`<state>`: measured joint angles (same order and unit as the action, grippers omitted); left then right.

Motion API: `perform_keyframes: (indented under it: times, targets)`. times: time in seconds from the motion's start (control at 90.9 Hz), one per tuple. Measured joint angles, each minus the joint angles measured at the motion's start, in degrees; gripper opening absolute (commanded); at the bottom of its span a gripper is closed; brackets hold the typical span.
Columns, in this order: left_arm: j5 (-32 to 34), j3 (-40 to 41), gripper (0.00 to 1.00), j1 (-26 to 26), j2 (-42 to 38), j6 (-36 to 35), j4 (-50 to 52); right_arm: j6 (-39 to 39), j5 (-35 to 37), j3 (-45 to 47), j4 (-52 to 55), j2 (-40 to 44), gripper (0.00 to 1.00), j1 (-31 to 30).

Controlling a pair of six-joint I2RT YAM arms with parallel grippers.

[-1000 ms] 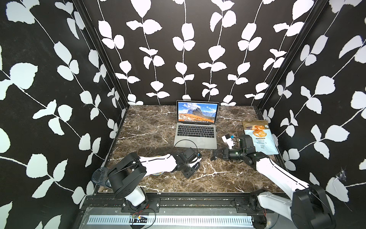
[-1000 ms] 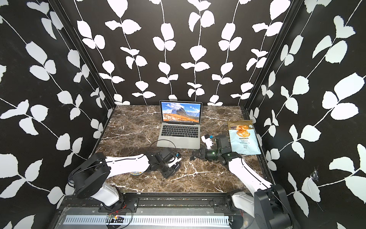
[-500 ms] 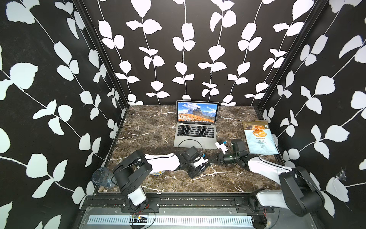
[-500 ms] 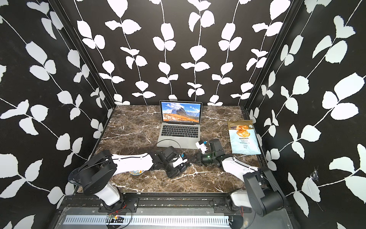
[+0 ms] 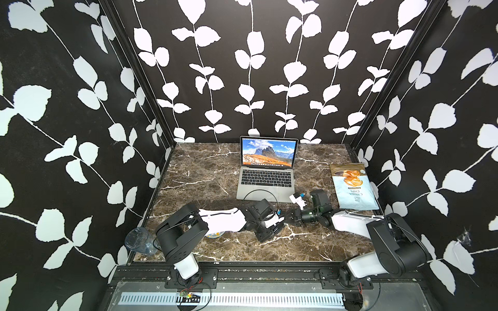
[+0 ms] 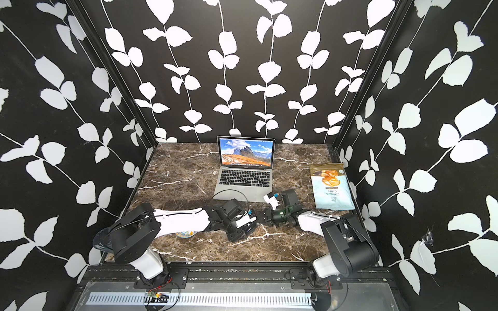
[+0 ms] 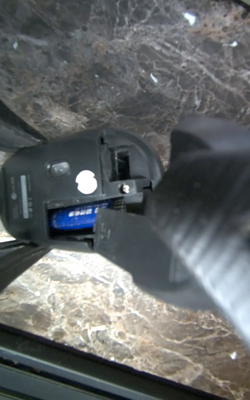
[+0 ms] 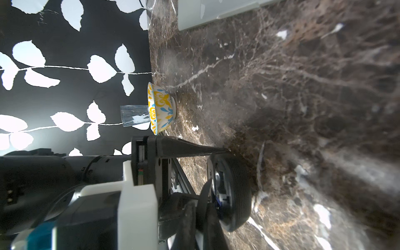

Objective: Insert the wireless mouse receiver into the laptop
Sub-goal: Close the lid on the mouse.

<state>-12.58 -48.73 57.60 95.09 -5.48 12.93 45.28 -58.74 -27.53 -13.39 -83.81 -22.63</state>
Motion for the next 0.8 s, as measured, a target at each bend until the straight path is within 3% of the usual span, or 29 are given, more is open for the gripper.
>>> perform_keyframes:
  times: [0.385, 0.803]
  targets:
    - [1.0, -0.7, 0.35, 0.8, 0.5, -0.9, 0.5, -1.5, -0.8, -0.4, 0.6, -1.2, 0.00, -0.1]
    - [1.0, -1.1, 0.34, 0.9, 0.9, -1.0, 0.6, 2.5, -0.5, 0.3, -6.1, -2.6, 0.00, -0.6]
